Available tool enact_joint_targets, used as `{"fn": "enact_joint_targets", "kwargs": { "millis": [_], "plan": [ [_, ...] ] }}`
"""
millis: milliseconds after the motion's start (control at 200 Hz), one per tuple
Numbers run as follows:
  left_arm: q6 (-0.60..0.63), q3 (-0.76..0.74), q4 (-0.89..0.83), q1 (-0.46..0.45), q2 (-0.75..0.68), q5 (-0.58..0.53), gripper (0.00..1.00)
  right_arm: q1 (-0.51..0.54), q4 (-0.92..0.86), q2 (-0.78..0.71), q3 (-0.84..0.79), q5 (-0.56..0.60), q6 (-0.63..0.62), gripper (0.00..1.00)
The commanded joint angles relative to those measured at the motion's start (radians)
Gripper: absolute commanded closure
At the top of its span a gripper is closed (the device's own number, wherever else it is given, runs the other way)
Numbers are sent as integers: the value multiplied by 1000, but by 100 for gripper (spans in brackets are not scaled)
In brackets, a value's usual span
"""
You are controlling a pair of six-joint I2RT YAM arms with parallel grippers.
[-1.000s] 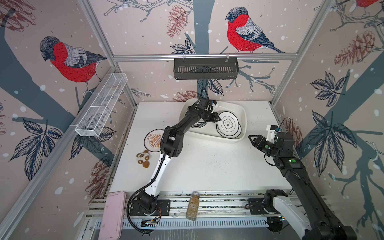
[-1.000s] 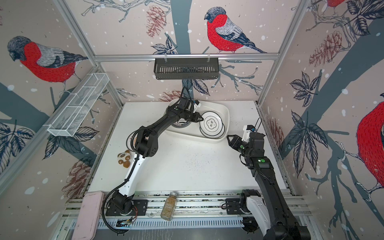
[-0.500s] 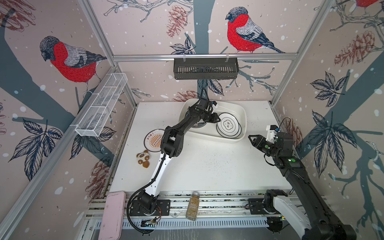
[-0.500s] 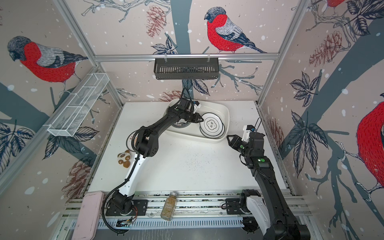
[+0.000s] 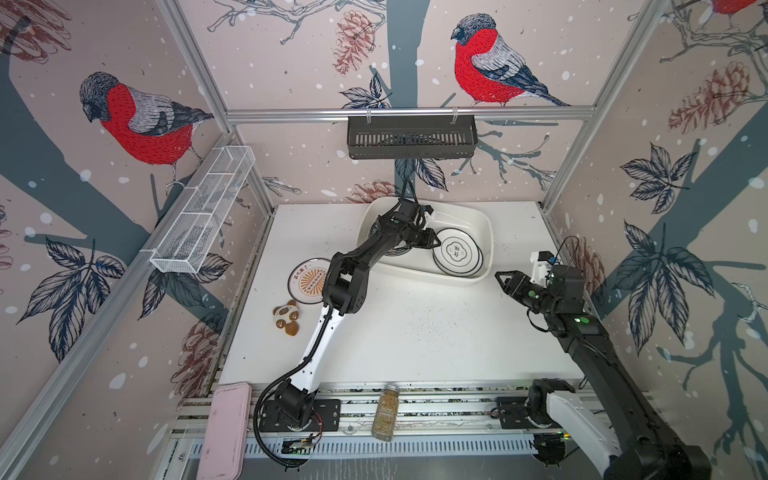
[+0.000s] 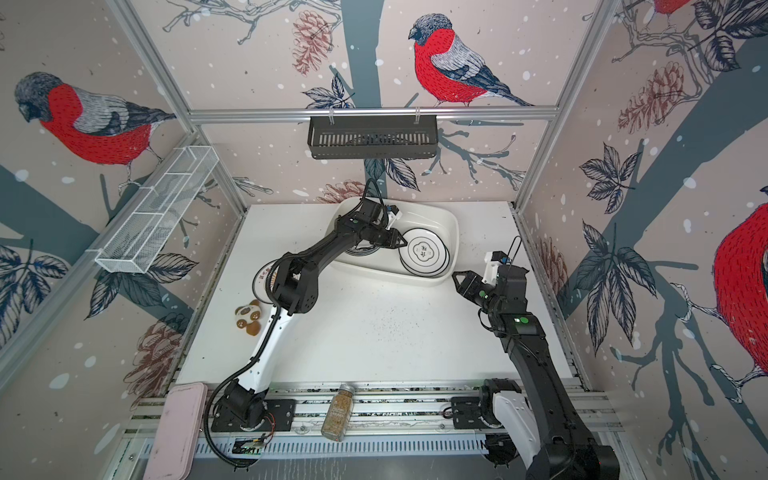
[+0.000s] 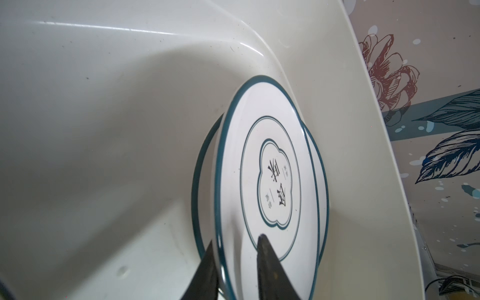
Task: Place the plates into the plastic bin on the countertop
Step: 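Open the left gripper to release the plate flat in the bin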
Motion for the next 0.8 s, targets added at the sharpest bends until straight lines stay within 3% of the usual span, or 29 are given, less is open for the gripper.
{"fn": "enact_joint_targets", "kwargs": {
  "millis": [0,605,791],
  "plan": [
    [1,1,16,-3,3,16,71,-1,34,1,-2,-2,6,51],
    [6,-8,7,-3,13,-1,63,-1,45,2,-8,-6,13,51],
    [6,-11,3,-3,8,-9,54,-1,43,-4,-8,-5,17,51]
  ]
}}
